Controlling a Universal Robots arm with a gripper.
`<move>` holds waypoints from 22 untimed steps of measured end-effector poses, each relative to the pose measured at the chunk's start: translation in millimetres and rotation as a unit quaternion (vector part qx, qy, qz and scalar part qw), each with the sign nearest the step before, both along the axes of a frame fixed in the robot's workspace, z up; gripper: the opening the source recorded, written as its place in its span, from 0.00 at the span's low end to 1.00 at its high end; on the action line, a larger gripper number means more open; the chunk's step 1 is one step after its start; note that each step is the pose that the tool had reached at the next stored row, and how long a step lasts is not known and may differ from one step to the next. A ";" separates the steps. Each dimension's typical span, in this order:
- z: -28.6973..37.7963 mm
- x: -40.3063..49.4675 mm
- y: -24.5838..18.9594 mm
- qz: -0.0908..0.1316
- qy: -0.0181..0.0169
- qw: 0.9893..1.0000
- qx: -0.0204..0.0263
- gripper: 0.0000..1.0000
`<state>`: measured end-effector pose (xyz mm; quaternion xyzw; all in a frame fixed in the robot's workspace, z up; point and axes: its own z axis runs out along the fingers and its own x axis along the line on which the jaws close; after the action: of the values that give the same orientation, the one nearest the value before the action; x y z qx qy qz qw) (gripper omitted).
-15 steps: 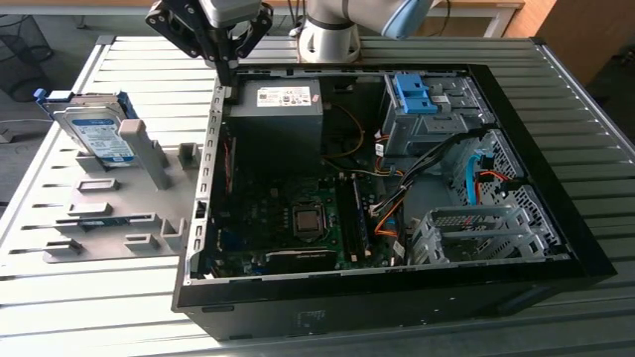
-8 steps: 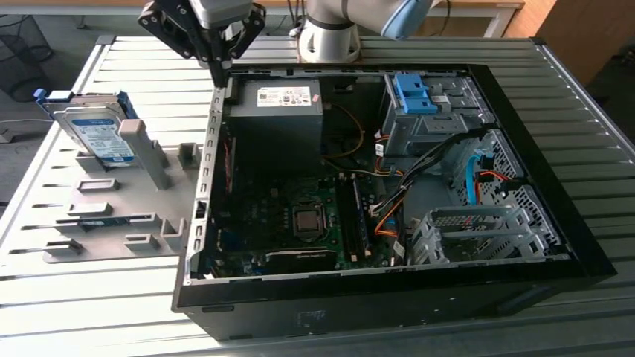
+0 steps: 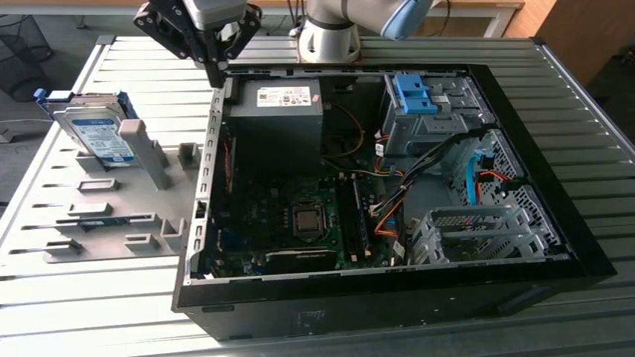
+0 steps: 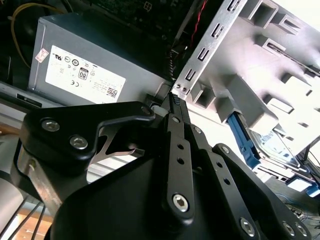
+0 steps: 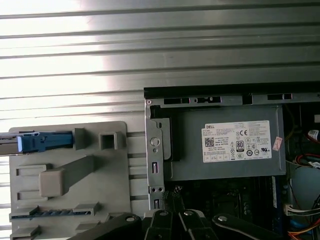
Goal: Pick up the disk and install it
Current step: 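Reach for the disk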
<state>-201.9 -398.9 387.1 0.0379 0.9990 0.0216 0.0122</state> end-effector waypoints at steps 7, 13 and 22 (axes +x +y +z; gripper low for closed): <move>-0.3 -1.9 0.0 0.000 0.000 1.000 0.000 0.11; -0.4 -3.0 0.0 0.000 0.000 1.000 0.000 0.11; -0.6 -5.5 0.0 0.000 0.000 1.000 0.000 0.11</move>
<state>-207.4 -398.8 386.4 0.0379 0.9990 0.0217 0.0121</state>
